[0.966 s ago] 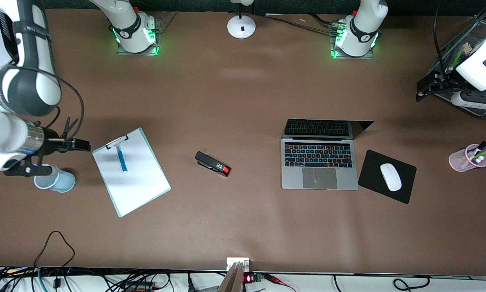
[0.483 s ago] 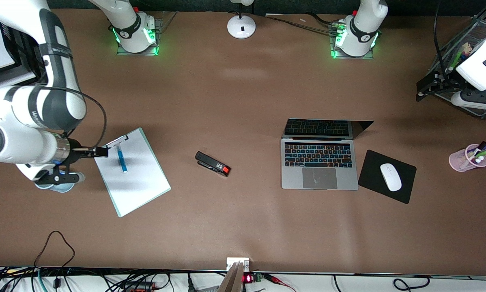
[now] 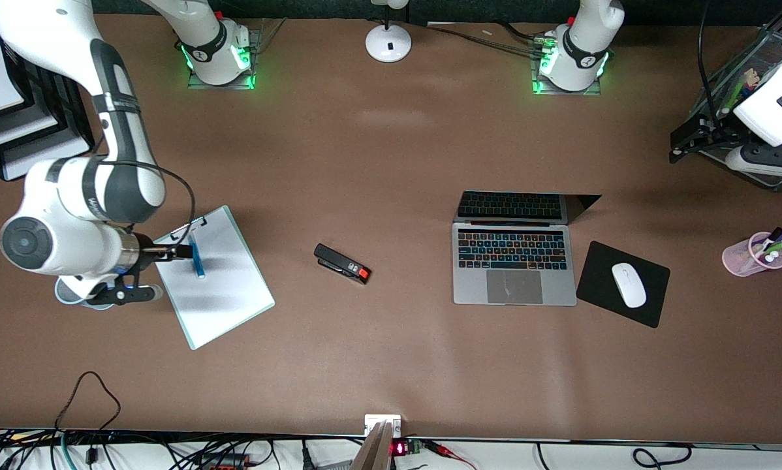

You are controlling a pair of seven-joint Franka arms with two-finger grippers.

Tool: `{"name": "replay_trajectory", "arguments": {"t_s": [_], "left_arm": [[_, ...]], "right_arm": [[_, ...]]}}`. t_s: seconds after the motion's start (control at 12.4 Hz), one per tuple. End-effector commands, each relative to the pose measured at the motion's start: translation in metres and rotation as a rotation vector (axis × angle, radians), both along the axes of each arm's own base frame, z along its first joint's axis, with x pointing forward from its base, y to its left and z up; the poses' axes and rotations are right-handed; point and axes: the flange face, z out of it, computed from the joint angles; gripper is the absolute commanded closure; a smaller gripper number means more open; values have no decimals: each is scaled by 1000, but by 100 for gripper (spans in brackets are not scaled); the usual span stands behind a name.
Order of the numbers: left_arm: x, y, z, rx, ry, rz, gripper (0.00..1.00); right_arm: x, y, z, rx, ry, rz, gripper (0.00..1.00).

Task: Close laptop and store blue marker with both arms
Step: 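Lower the right gripper over the blue marker and align the fingers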

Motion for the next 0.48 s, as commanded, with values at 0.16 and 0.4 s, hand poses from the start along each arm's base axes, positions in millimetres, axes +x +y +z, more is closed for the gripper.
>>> {"name": "replay_trajectory", "arguments": {"t_s": [0.16,0.4], "left_arm": [[3,1,5,-7,6,-3,0],[3,1,5,-7,6,-3,0]], "right_arm": [[9,3,-30,25,-11,99,0],[9,3,-37,23,-10,99,0]]}}
